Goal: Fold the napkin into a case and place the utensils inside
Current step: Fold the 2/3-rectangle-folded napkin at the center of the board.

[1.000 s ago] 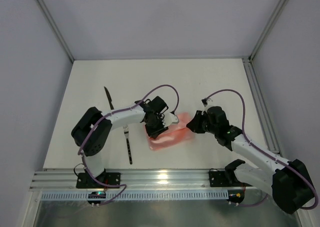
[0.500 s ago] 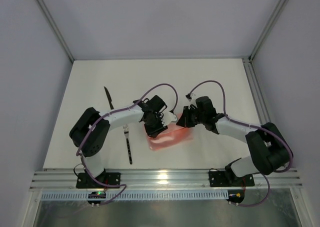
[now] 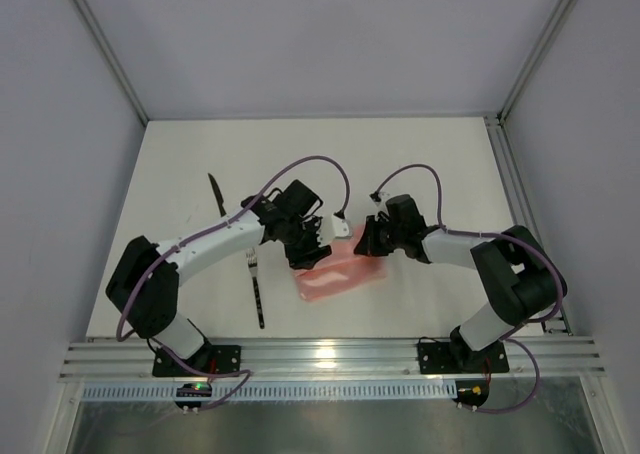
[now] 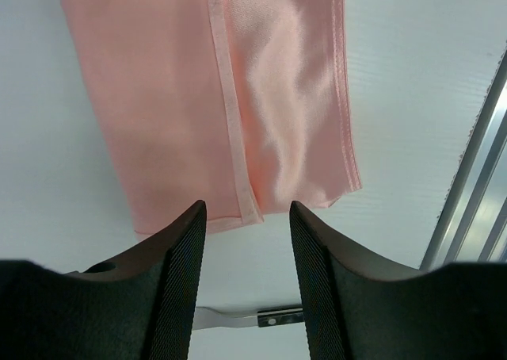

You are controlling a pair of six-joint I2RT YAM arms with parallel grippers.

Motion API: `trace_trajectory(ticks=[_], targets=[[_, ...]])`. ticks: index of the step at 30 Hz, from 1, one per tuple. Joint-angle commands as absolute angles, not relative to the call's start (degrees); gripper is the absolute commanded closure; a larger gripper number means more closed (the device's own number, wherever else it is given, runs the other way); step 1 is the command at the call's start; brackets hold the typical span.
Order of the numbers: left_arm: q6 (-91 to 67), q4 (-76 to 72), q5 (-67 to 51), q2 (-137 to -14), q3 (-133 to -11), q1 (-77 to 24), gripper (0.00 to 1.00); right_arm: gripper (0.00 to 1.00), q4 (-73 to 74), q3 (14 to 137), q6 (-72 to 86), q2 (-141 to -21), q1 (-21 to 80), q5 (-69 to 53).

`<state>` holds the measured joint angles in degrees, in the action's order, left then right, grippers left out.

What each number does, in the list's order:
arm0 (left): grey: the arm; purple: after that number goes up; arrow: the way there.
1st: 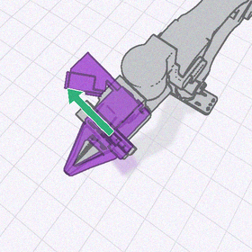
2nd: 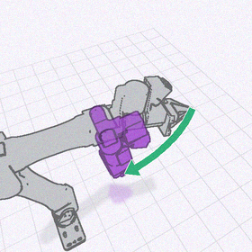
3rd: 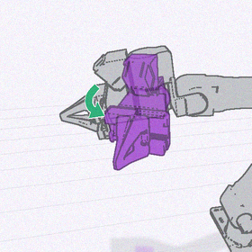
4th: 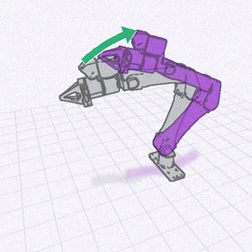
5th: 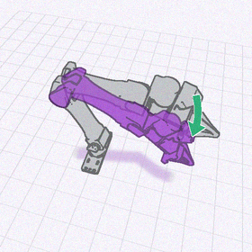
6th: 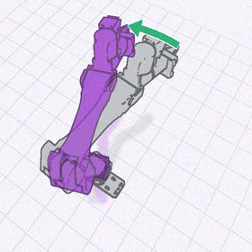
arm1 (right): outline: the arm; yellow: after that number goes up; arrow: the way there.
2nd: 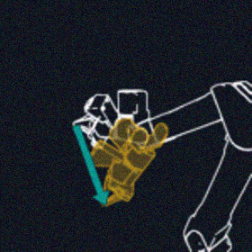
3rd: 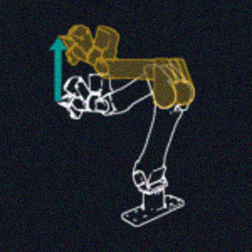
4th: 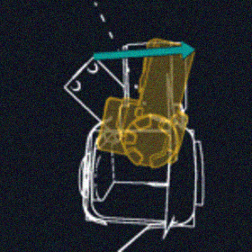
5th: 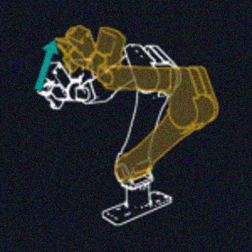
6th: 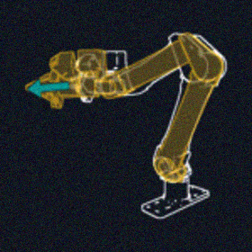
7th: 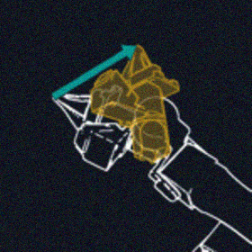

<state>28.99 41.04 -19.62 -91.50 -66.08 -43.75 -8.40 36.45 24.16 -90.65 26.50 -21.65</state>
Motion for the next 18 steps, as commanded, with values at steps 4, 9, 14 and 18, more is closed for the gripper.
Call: trace_trajectory(ticks=[4,9,14,18], targets=[[39.2,44.1,-19.6,-88.9,-63.0,-45.9,0.51,0.96,-9.8,38.1,24.4,-90.5,26.4,-22.0],[54.8,36.1,-12.6,-82.1,-51.7,-51.9,0.39,0.96,-9.8,38.4,24.5,-91.8,26.3,-22.7],[68.9,30.9,-14.1,-75.0,-43.7,-53.7,0.35,0.96,-9.8,39.3,25.3,-93.0,26.4,-23.6],[70.0,24.7,-13.4,-75.0,-39.7,-54.1,0.23,0.96,-9.4,39.6,25.2,-93.4,26.3,-23.2]])
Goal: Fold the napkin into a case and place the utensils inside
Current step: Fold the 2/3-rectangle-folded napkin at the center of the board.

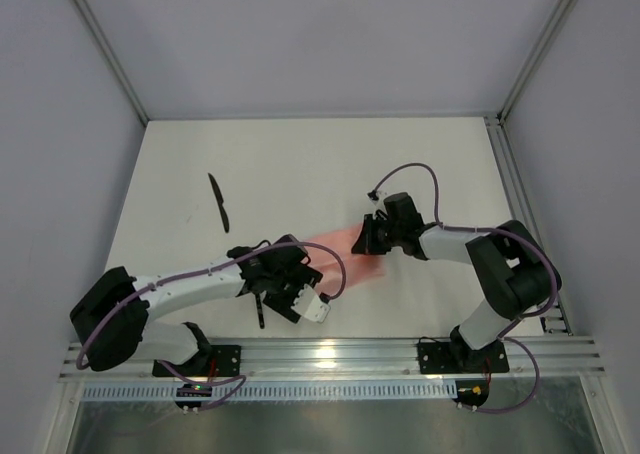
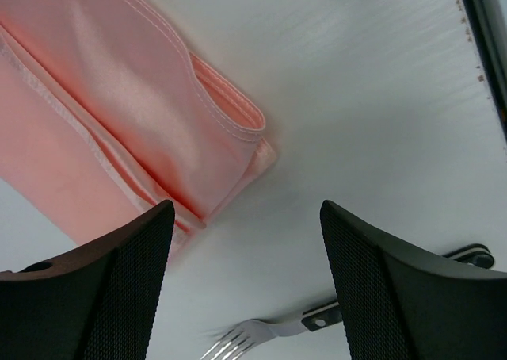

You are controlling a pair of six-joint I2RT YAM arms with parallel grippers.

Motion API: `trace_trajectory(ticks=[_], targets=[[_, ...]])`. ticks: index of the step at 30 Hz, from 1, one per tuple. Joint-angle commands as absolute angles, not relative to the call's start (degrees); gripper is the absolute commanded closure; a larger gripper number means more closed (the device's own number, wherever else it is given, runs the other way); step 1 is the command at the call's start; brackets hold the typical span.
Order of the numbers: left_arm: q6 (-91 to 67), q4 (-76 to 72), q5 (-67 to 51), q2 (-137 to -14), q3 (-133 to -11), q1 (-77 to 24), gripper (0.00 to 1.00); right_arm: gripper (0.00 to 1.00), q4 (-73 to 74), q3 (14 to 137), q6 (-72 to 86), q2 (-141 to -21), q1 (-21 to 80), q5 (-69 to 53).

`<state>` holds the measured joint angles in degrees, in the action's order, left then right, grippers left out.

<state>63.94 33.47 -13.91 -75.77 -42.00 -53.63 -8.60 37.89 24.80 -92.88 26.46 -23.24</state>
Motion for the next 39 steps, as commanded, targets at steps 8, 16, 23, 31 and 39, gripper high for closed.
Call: trace_trajectory(ticks=[8,16,23,31,39], targets=[[70.2,16.6,-13.6,-77.6,-36.3,-54.3,0.27,0.96,-8.9,40.3,25.4,-94.0,26.4,-23.4],[68.9,15.1,-14.1,-81.7,-35.9,-55.2,0.42,0.96,-8.8,40.0,25.2,-93.6,26.4,-23.5],[65.7,15.0,-13.8,-82.9,-36.4,-55.7,0.81,0.96,-8.8,39.8,25.0,-93.6,26.3,-23.6],[50.3,16.8,-23.7,-78.2,-40.8,-48.6,1.0,0.96,-6.8,40.2,23.0,-93.3,26.4,-23.8],[44.5,18.1,-33.5,-77.9,-42.6,-38.9,1.0,0.96,-1.4,43.1,18.2,-93.7,26.5,-26.3]])
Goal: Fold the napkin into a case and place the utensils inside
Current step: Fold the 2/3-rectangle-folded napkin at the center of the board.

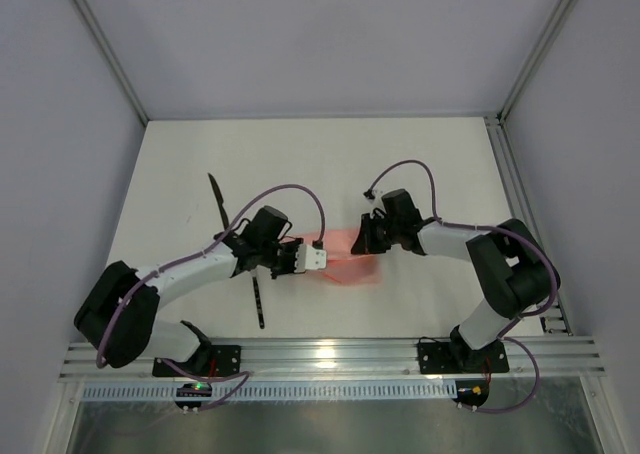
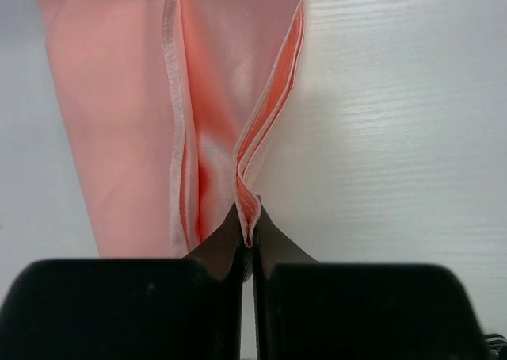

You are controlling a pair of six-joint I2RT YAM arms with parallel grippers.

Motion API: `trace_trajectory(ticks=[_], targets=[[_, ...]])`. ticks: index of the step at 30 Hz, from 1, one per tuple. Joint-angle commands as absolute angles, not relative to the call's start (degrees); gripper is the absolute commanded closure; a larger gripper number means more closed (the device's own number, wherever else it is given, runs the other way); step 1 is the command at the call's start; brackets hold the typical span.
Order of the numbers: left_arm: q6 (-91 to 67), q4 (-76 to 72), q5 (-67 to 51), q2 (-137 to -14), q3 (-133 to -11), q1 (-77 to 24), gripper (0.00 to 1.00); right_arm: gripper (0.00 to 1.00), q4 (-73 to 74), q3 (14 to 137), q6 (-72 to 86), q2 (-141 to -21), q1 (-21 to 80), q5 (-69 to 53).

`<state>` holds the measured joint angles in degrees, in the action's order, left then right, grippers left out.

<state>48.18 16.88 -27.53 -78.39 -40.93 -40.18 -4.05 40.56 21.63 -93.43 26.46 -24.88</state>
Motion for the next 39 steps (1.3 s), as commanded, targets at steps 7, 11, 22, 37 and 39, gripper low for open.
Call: trace_trajectory(ticks=[7,11,22,37,39], targets=[[38.9,19.9,-39.5,-82.9,-48.6,-33.4,0.99,0.96,-0.4,44.4,16.7,-96.0,27.0,-27.4],[38.1,23.1,-40.9,-86.8,-52.8,-32.2,0.98,0.96,2.2,45.5,14.5,-96.7,27.9,-28.7],[46.9,30.8,-37.7,-86.6,-53.1,-32.1,0.99,0.96,12.3,53.5,10.6,-91.2,29.1,-24.2],[46.6,31.7,-39.2,-85.8,-53.6,-30.9,0.99,0.96,2.0,62.3,16.6,-110.4,35.7,-29.4],[45.9,31.7,-40.8,-86.0,-54.1,-29.9,0.99,0.96,1.7,61.6,18.1,-112.8,35.6,-29.3]])
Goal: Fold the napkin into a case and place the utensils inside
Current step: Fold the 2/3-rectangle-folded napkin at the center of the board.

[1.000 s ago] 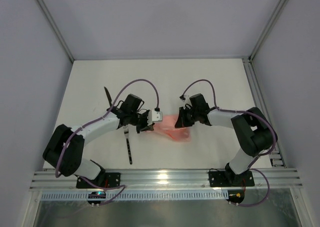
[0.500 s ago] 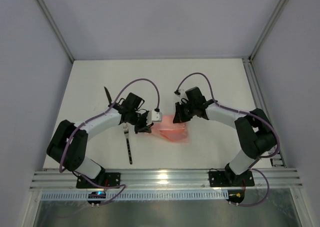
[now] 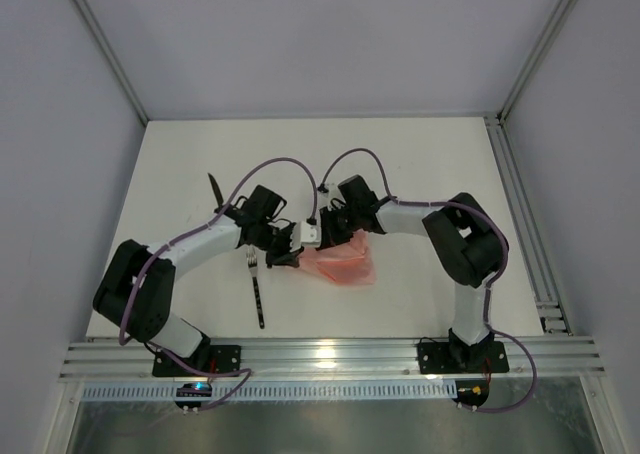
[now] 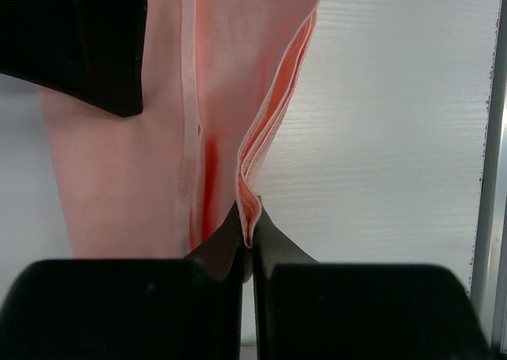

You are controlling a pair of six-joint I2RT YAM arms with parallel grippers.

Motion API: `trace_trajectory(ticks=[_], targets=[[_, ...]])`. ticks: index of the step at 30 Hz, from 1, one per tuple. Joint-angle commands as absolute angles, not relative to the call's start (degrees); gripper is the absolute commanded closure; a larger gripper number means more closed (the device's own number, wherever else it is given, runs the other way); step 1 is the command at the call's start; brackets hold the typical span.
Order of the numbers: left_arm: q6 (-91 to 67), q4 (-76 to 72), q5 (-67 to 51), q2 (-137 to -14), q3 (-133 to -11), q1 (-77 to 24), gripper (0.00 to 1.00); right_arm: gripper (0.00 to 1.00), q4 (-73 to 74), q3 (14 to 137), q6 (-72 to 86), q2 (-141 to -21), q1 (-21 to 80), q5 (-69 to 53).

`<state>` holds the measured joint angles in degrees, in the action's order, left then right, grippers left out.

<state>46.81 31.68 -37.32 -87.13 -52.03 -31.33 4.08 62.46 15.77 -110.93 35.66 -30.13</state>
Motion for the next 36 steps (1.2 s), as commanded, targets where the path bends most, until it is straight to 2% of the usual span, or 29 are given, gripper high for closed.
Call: trace_trajectory(ticks=[1,6,13,21,27,34,36], targets=[[45.5,31.9,-41.3,-86.2,-54.8,-28.8,1.0,0.96,1.2,61.2,18.4,-113.3,35.6,-29.2],[41.4,31.9,-43.5,-89.3,-57.7,-25.1,0.98,0.96,-1.4,57.3,19.6,-114.0,35.5,-29.1],[34.5,31.9,-44.7,-95.9,-63.7,-20.0,0.89,0.96,-2.3,56.2,17.5,-114.1,35.5,-30.8],[30.1,36.4,-42.6,-105.6,-72.5,-18.1,0.86,0.96,-0.9,57.7,13.4,-113.7,35.6,-33.0],[30.6,37.5,-41.0,-106.8,-73.6,-18.1,0.85,0.96,-0.4,58.0,11.2,-111.7,35.7,-33.0],[29.6,39.5,-38.5,-109.5,-75.1,-18.1,0.85,0.86,0.3,57.8,10.5,-106.0,36.2,-30.2],[29.7,39.7,-38.8,-110.1,-75.1,-18.1,0.85,0.8,1.0,57.4,10.9,-103.2,36.5,-29.2]])
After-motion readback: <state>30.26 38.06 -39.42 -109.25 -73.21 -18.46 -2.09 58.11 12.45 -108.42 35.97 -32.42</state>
